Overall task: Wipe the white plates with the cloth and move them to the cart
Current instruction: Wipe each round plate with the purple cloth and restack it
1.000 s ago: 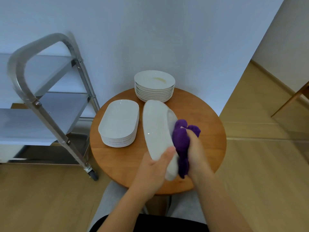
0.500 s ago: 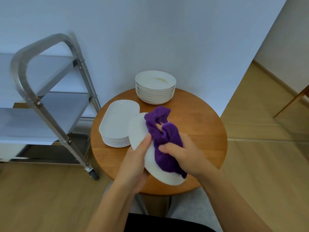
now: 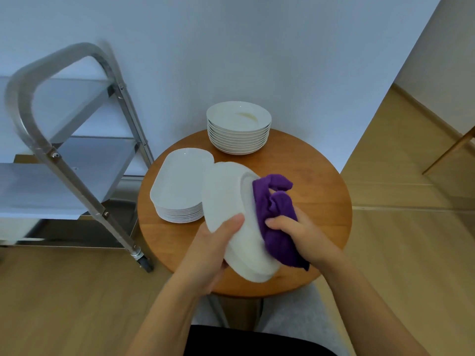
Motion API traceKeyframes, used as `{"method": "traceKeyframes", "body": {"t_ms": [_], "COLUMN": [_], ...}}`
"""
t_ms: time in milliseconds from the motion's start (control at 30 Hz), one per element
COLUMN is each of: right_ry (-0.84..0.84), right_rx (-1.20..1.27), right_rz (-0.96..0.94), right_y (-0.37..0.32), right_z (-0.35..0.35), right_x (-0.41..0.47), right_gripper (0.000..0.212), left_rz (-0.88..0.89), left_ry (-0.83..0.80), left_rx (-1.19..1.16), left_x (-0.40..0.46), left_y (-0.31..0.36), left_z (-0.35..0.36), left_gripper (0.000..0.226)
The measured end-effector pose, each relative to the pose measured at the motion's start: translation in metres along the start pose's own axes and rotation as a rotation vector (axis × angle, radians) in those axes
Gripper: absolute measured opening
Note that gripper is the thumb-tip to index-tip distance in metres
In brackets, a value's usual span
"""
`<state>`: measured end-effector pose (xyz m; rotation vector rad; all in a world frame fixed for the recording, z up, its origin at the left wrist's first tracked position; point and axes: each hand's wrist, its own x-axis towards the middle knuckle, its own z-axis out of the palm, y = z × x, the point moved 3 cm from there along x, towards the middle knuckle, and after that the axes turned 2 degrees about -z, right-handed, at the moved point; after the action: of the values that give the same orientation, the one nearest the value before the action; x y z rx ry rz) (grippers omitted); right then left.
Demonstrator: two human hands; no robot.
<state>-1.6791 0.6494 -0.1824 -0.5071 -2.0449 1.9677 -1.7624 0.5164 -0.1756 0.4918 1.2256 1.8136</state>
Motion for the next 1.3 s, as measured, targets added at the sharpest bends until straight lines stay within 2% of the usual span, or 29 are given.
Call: {"method": "traceKeyframes", "body": {"t_ms": [100, 167, 233, 333, 400, 467, 533, 600, 667, 700, 767, 800, 833, 900, 967, 1100, 1200, 1300], "right_ry": [0.008, 0.032, 0.052, 0.127, 0.225, 0.304, 0.414, 0.533, 0.626, 0.653, 0.678, 0.688, 0.700, 0.711, 0.710, 0.812, 0.921, 0.948], "right_rx": [0.180, 0.339, 0.400, 0.311, 0.284, 0.266, 0.282, 0.379, 0.469, 0.516, 0.568, 0.559, 0.536, 0.483, 0.447, 0.366, 0.368, 0.357], "right_rz": [0.012, 0.042, 0.048, 0.136, 0.221, 0.242, 0.263, 0.305, 0.349, 0.368, 0.397, 0.406, 0.410, 0.408, 0.397, 0.321, 0.216, 0.126], "right_y": [-0.010, -0.015, -0.022, -0.024, -0.020, -0.017, -0.008, 0.002, 0.013, 0.018, 0.027, 0.030, 0.034, 0.037, 0.040, 0.046, 0.041, 0.035], "right_z": [0.010, 0.010, 0.006, 0.005, 0.005, 0.003, -0.004, -0.013, -0.024, -0.028, -0.036, -0.039, -0.042, -0.049, -0.055, -0.069, -0.082, -0.091], "right_x": [0.009, 0.009, 0.006, 0.001, -0.002, -0.004, -0.007, -0.012, -0.018, -0.020, -0.024, -0.025, -0.026, -0.025, -0.022, -0.012, -0.007, -0.001], "right_gripper": [0.032, 0.040, 0.054, 0.079, 0.066, 0.036, 0.010, 0.006, 0.008, 0.009, 0.011, 0.011, 0.012, 0.015, 0.018, 0.027, 0.043, 0.045], "left_rz": [0.068, 0.049, 0.034, 0.112, 0.212, 0.276, 0.268, 0.218, 0.180, 0.205, 0.237, 0.149, 0.011, -0.228, -0.353, -0.404, -0.418, -0.399], "left_ry": [-0.056, -0.023, 0.014, -0.092, -0.159, -0.243, -0.297, -0.259, -0.110, 0.024, 0.391, 0.524, 0.548, 0.401, 0.318, 0.395, 0.468, 0.495], "left_rx": [0.318, 0.532, 0.816, 1.345, 1.584, 1.776, 1.855, 1.746, 1.464, 1.356, 1.196, 1.070, 0.892, 0.464, 0.227, 0.164, 0.138, 0.165], "left_x": [0.003, 0.004, 0.003, 0.008, 0.015, 0.021, 0.022, 0.023, 0.023, 0.022, 0.021, 0.022, 0.024, 0.033, 0.039, 0.050, 0.059, 0.070], "left_y": [-0.002, -0.005, -0.004, -0.001, -0.004, -0.011, -0.017, -0.017, -0.011, -0.009, -0.009, -0.011, -0.016, -0.029, -0.037, -0.053, -0.063, -0.070], "left_z": [0.005, 0.002, -0.002, 0.002, 0.006, 0.011, 0.012, 0.001, -0.014, -0.021, -0.032, -0.035, -0.038, -0.037, -0.036, -0.034, -0.029, -0.027], "left_gripper": [0.021, 0.011, 0.008, 0.035, 0.044, 0.048, 0.056, 0.064, 0.069, 0.071, 0.082, 0.084, 0.076, 0.036, 0.017, 0.014, 0.013, 0.017]}}
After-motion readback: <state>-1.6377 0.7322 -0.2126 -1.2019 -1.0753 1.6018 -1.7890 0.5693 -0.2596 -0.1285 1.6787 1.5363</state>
